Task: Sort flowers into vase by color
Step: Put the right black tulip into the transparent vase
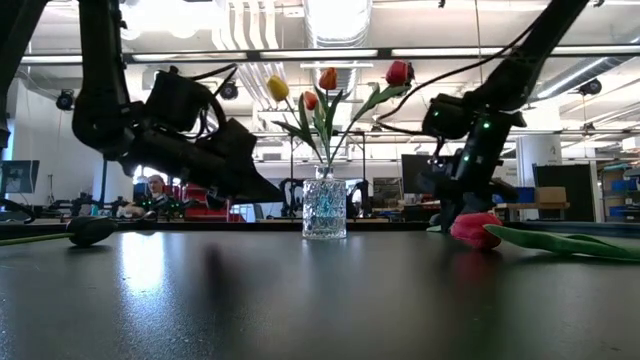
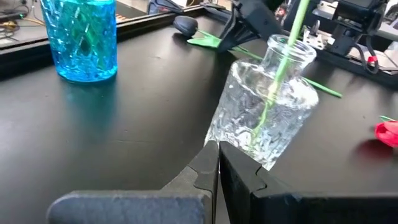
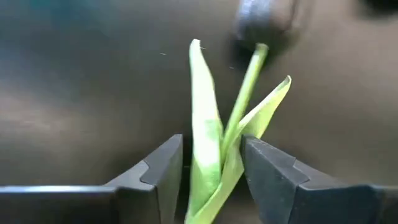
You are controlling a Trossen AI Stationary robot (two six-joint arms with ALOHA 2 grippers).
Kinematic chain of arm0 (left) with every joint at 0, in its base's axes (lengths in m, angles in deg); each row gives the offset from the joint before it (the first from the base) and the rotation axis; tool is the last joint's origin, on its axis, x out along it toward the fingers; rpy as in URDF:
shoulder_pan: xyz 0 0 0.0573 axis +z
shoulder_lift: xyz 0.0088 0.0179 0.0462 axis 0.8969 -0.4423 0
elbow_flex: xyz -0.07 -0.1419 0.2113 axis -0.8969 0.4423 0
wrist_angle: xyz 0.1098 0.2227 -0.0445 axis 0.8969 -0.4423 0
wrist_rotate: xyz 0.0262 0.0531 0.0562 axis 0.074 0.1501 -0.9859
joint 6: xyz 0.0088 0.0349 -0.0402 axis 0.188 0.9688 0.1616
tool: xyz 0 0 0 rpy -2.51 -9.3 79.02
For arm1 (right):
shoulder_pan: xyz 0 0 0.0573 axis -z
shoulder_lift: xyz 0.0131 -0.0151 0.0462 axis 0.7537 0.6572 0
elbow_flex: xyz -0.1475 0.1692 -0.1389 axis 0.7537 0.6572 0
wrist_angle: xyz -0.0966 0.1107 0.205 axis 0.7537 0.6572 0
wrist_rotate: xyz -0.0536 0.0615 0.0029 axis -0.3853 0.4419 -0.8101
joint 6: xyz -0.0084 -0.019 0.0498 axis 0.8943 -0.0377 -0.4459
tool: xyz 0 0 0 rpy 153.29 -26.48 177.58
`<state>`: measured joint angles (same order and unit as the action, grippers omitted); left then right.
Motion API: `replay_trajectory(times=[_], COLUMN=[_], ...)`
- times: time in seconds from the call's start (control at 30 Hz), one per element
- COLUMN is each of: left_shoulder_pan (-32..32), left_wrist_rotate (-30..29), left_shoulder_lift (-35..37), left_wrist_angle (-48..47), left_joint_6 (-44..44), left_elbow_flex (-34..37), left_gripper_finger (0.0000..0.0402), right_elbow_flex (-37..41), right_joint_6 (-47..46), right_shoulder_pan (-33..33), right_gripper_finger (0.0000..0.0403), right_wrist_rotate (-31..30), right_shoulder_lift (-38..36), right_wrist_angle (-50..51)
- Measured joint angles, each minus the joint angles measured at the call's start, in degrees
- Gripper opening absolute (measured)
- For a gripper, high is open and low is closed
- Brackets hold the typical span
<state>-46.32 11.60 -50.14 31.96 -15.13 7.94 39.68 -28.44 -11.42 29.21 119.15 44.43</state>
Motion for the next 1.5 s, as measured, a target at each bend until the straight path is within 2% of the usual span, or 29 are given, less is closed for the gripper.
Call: replay_trajectory(times=[0.2,0.37,0.47,0.57,0.63,0.8,0.97,1.1,1.23,1.4,1.5], left_shoulder_pan=[0.02,0.0,0.02,0.0,0.0,0.0,0.0,0.02,0.0,-0.09,-0.09], left_wrist_rotate=[0.01,0.02,0.04,0.04,0.04,0.03,0.02,0.04,0.04,0.04,0.05], left_shoulder_lift=[-0.02,-0.02,-0.02,-0.02,-0.02,-0.02,-0.02,-0.02,-0.02,-0.02,-0.02], left_wrist_angle=[0.04,0.5,0.52,0.71,1.01,1.49,2.03,2.32,2.33,2.33,2.33], left_joint_6=[0.0,0.01,0.02,0.02,0.02,0.02,0.02,0.02,0.02,0.02,0.02], left_elbow_flex=[0.03,0.09,0.12,0.12,0.12,0.13,0.06,0.08,0.1,0.12,0.12], left_gripper_finger=[0.0,0.0,0.0,0.0,0.0,0.0,0.0,0.0,0.0,0.0,0.0], right_elbow_flex=[-5.33,-7.55,-8.32,-8.27,-8.27,-8.14,-7.39,-5.58,-4.09,0.25,4.78], right_joint_6=[-2.28,1.26,4.31,5.94,6.89,8.69,14.37,23.17,32.22,37.16,40.16], right_shoulder_pan=[1.08,1.64,1.12,-0.06,-1.57,-7.35,-14.78,-19.57,-22.09,-21.6,-20.81], right_gripper_finger=[0.0106,0.0046,0.0017,0.0015,0.0014,0.0014,0.0013,0.0013,0.0013,0.0013,0.0012], right_wrist_rotate=[-1.41,-2.79,-2.81,-3.47,-6.67,-19.25,-29.39,-29.62,-25.72,-12.52,-11.17], right_shoulder_lift=[3.43,2.43,-1.26,-6.62,-11.04,-22.1,-30.09,-32.35,-31.78,-29.06,-27.06], right_wrist_angle=[7.58,12.24,12.11,12.35,12.03,9.3,-2.35,-18.45,-32.33,-50.99,-65.4])
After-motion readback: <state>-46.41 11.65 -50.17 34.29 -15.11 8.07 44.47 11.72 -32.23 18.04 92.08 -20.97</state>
